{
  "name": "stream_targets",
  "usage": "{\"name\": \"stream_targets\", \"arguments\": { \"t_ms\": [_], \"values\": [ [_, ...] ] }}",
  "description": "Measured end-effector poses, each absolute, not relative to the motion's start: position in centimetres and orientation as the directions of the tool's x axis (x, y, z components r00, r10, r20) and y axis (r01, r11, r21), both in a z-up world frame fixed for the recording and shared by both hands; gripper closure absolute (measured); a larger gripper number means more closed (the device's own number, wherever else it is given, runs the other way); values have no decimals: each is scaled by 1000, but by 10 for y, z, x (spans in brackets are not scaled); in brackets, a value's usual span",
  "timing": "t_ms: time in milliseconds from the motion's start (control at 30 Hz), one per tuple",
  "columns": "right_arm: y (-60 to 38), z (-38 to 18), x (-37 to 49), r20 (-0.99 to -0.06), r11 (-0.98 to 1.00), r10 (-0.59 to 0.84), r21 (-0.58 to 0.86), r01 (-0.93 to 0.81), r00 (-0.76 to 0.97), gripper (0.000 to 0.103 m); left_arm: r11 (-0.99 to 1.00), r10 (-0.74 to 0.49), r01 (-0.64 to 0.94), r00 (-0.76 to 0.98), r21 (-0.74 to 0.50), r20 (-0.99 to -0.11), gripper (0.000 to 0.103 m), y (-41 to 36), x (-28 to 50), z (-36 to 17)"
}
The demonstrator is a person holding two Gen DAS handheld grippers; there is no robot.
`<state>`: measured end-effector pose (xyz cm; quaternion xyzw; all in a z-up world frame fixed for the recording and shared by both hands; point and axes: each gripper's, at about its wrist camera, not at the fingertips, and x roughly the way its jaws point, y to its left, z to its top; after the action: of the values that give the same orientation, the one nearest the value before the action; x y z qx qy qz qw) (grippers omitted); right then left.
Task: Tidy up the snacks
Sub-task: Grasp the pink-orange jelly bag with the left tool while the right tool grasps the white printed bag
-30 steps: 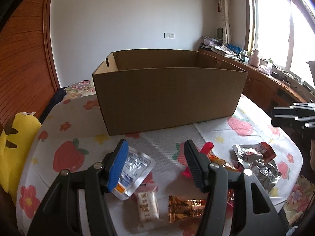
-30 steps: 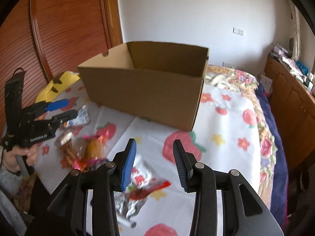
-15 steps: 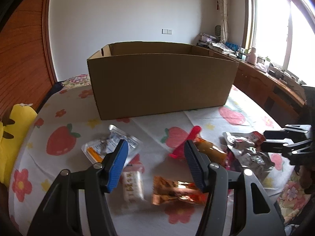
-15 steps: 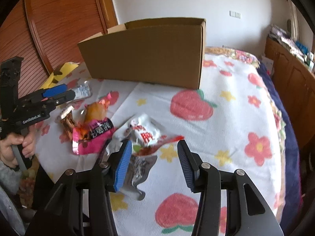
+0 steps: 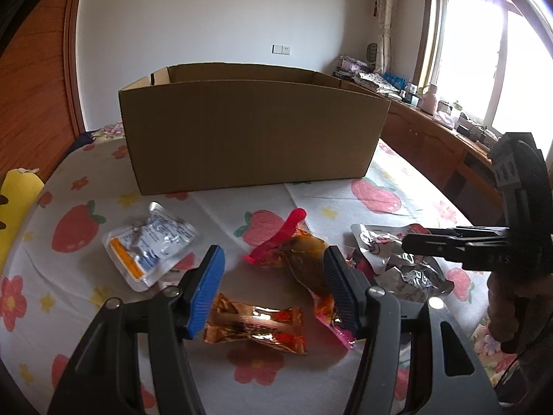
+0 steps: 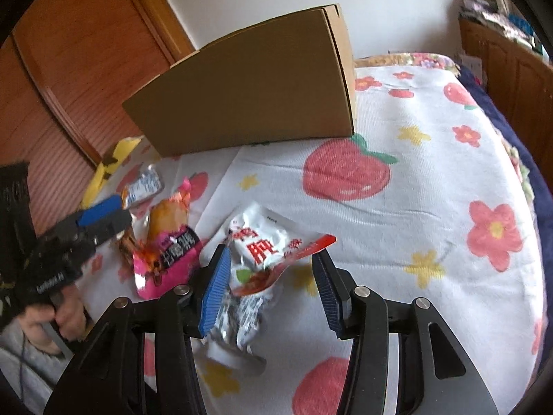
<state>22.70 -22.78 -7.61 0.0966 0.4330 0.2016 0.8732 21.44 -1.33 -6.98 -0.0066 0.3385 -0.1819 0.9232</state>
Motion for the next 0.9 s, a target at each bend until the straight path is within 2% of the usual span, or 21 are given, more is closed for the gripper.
{"name": "stream_targets", "arguments": {
  "t_ms": [200, 333, 367, 467, 900],
  "values": [
    [-231, -77, 237, -706, 886, 462, 387, -254, 536, 60, 927, -359, 338, 681, -161, -639, 43, -22, 216, -74],
    [-235, -76, 237, -693, 893, 447, 380, -241, 565, 92, 927, -361, 335, 664, -172, -655, 42, -28, 218, -78],
    [-236, -76, 236, -689, 897, 438, 374, -235, 577, 94, 925, -366, 336, 655, -180, -661, 41, -30, 219, -79],
    [-237, -78, 235, -687, 907, 416, 362, -215, 596, 97, 923, -371, 336, 636, -190, -677, 41, -35, 220, -83],
    [-236, -80, 228, -684, 933, 353, 313, -180, 638, 97, 930, -351, 307, 569, -204, -743, 40, -59, 238, -92]
  ]
}}
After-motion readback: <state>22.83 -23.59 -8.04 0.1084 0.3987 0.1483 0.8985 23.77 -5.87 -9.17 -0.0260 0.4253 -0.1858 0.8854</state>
